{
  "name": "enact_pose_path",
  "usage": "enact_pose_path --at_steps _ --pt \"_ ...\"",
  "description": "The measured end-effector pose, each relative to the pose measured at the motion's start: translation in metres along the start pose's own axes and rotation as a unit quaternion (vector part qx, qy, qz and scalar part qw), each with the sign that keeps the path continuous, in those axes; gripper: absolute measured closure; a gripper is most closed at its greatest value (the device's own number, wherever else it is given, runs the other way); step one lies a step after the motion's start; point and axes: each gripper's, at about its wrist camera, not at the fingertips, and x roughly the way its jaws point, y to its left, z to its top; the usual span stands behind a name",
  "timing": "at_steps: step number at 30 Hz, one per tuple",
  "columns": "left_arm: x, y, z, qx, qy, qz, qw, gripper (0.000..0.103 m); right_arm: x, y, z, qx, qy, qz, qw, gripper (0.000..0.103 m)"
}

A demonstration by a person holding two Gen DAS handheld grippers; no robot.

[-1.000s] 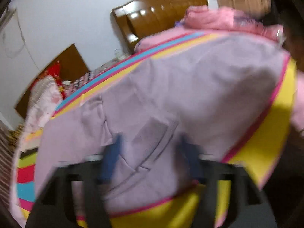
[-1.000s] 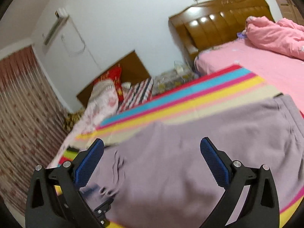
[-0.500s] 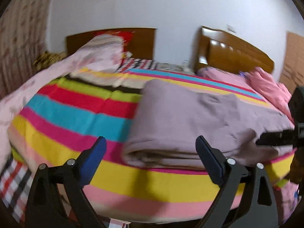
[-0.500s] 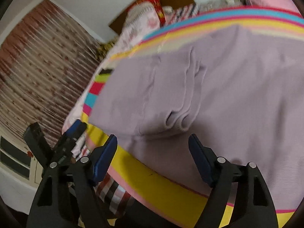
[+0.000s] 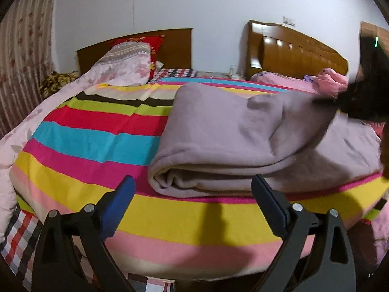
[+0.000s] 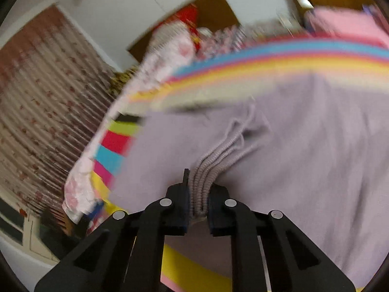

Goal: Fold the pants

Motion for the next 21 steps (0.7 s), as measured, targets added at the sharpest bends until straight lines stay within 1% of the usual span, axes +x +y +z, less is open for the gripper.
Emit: enact_pose_path --at_steps 2,3,4,6,7,8,9,10,11,12,13,14,15,16,17,21 --pt "0.005 0.003 0.01 -0.024 -0.002 0.0 0.9997 0.007 -0.01 0.027 0.027 -0.031 -0.025 0.017 0.999 0.089" --pt "0.007 0.003 0.013 -0.029 -0.002 0.005 0.9996 0.005 -0.022 0.046 0.044 -0.054 -0.044 0.032 0.997 0.089" --pt "0.012 0.005 0.019 -0.034 0.0 0.018 0.9992 0.004 -0.03 0.058 0.053 -0.066 -0.057 0.043 0.995 0.089" --pt "0.023 0.01 0.027 -0.043 0.005 0.036 0.9984 0.004 -0.052 0.068 0.064 -0.086 -0.082 0.058 0.991 0.089" --pt "0.026 0.014 0.029 -0.048 0.007 0.051 0.9975 0.004 -0.066 0.062 0.065 -0.089 -0.099 0.053 0.99 0.089" --pt "0.029 0.024 0.03 -0.064 0.007 0.078 0.9948 0.004 -0.077 0.048 0.061 -0.085 -0.109 0.043 0.989 0.089" --pt "0.029 0.032 0.029 -0.081 0.008 0.08 0.9935 0.003 -0.083 0.029 0.052 -0.07 -0.112 0.028 0.991 0.089" --pt "0.031 0.046 0.026 -0.113 0.014 0.045 0.9925 0.003 -0.086 0.002 0.041 -0.041 -0.104 0.015 0.994 0.09" --pt "0.034 0.053 0.022 -0.132 0.024 0.022 0.9907 0.003 -0.084 -0.016 0.031 -0.018 -0.094 0.009 0.995 0.09" --pt "0.037 0.052 0.018 -0.126 0.032 0.022 0.9913 0.002 -0.074 -0.053 0.01 0.028 -0.067 -0.006 0.997 0.09" --pt "0.039 0.046 0.016 -0.108 0.036 0.033 0.993 0.002 -0.062 -0.079 -0.01 0.062 -0.043 -0.026 0.997 0.09" --pt "0.043 0.038 0.013 -0.085 0.041 0.045 0.9945 0.002 -0.046 -0.101 -0.03 0.083 -0.014 -0.051 0.995 0.09" --pt "0.047 0.032 0.011 -0.075 0.046 0.051 0.9948 0.002 -0.025 -0.122 -0.054 0.099 0.026 -0.073 0.992 0.09" --pt "0.049 0.031 0.01 -0.081 0.047 0.052 0.9942 0.002 -0.022 -0.131 -0.066 0.111 0.017 -0.058 0.992 0.09" --pt "0.049 0.032 0.009 -0.087 0.045 0.053 0.9938 0.001 -0.025 -0.132 -0.069 0.113 0.007 -0.051 0.992 0.09" --pt "0.05 0.036 0.011 -0.081 0.054 0.049 0.9941 0.001 -0.026 -0.119 -0.059 0.079 0.007 -0.062 0.995 0.09"
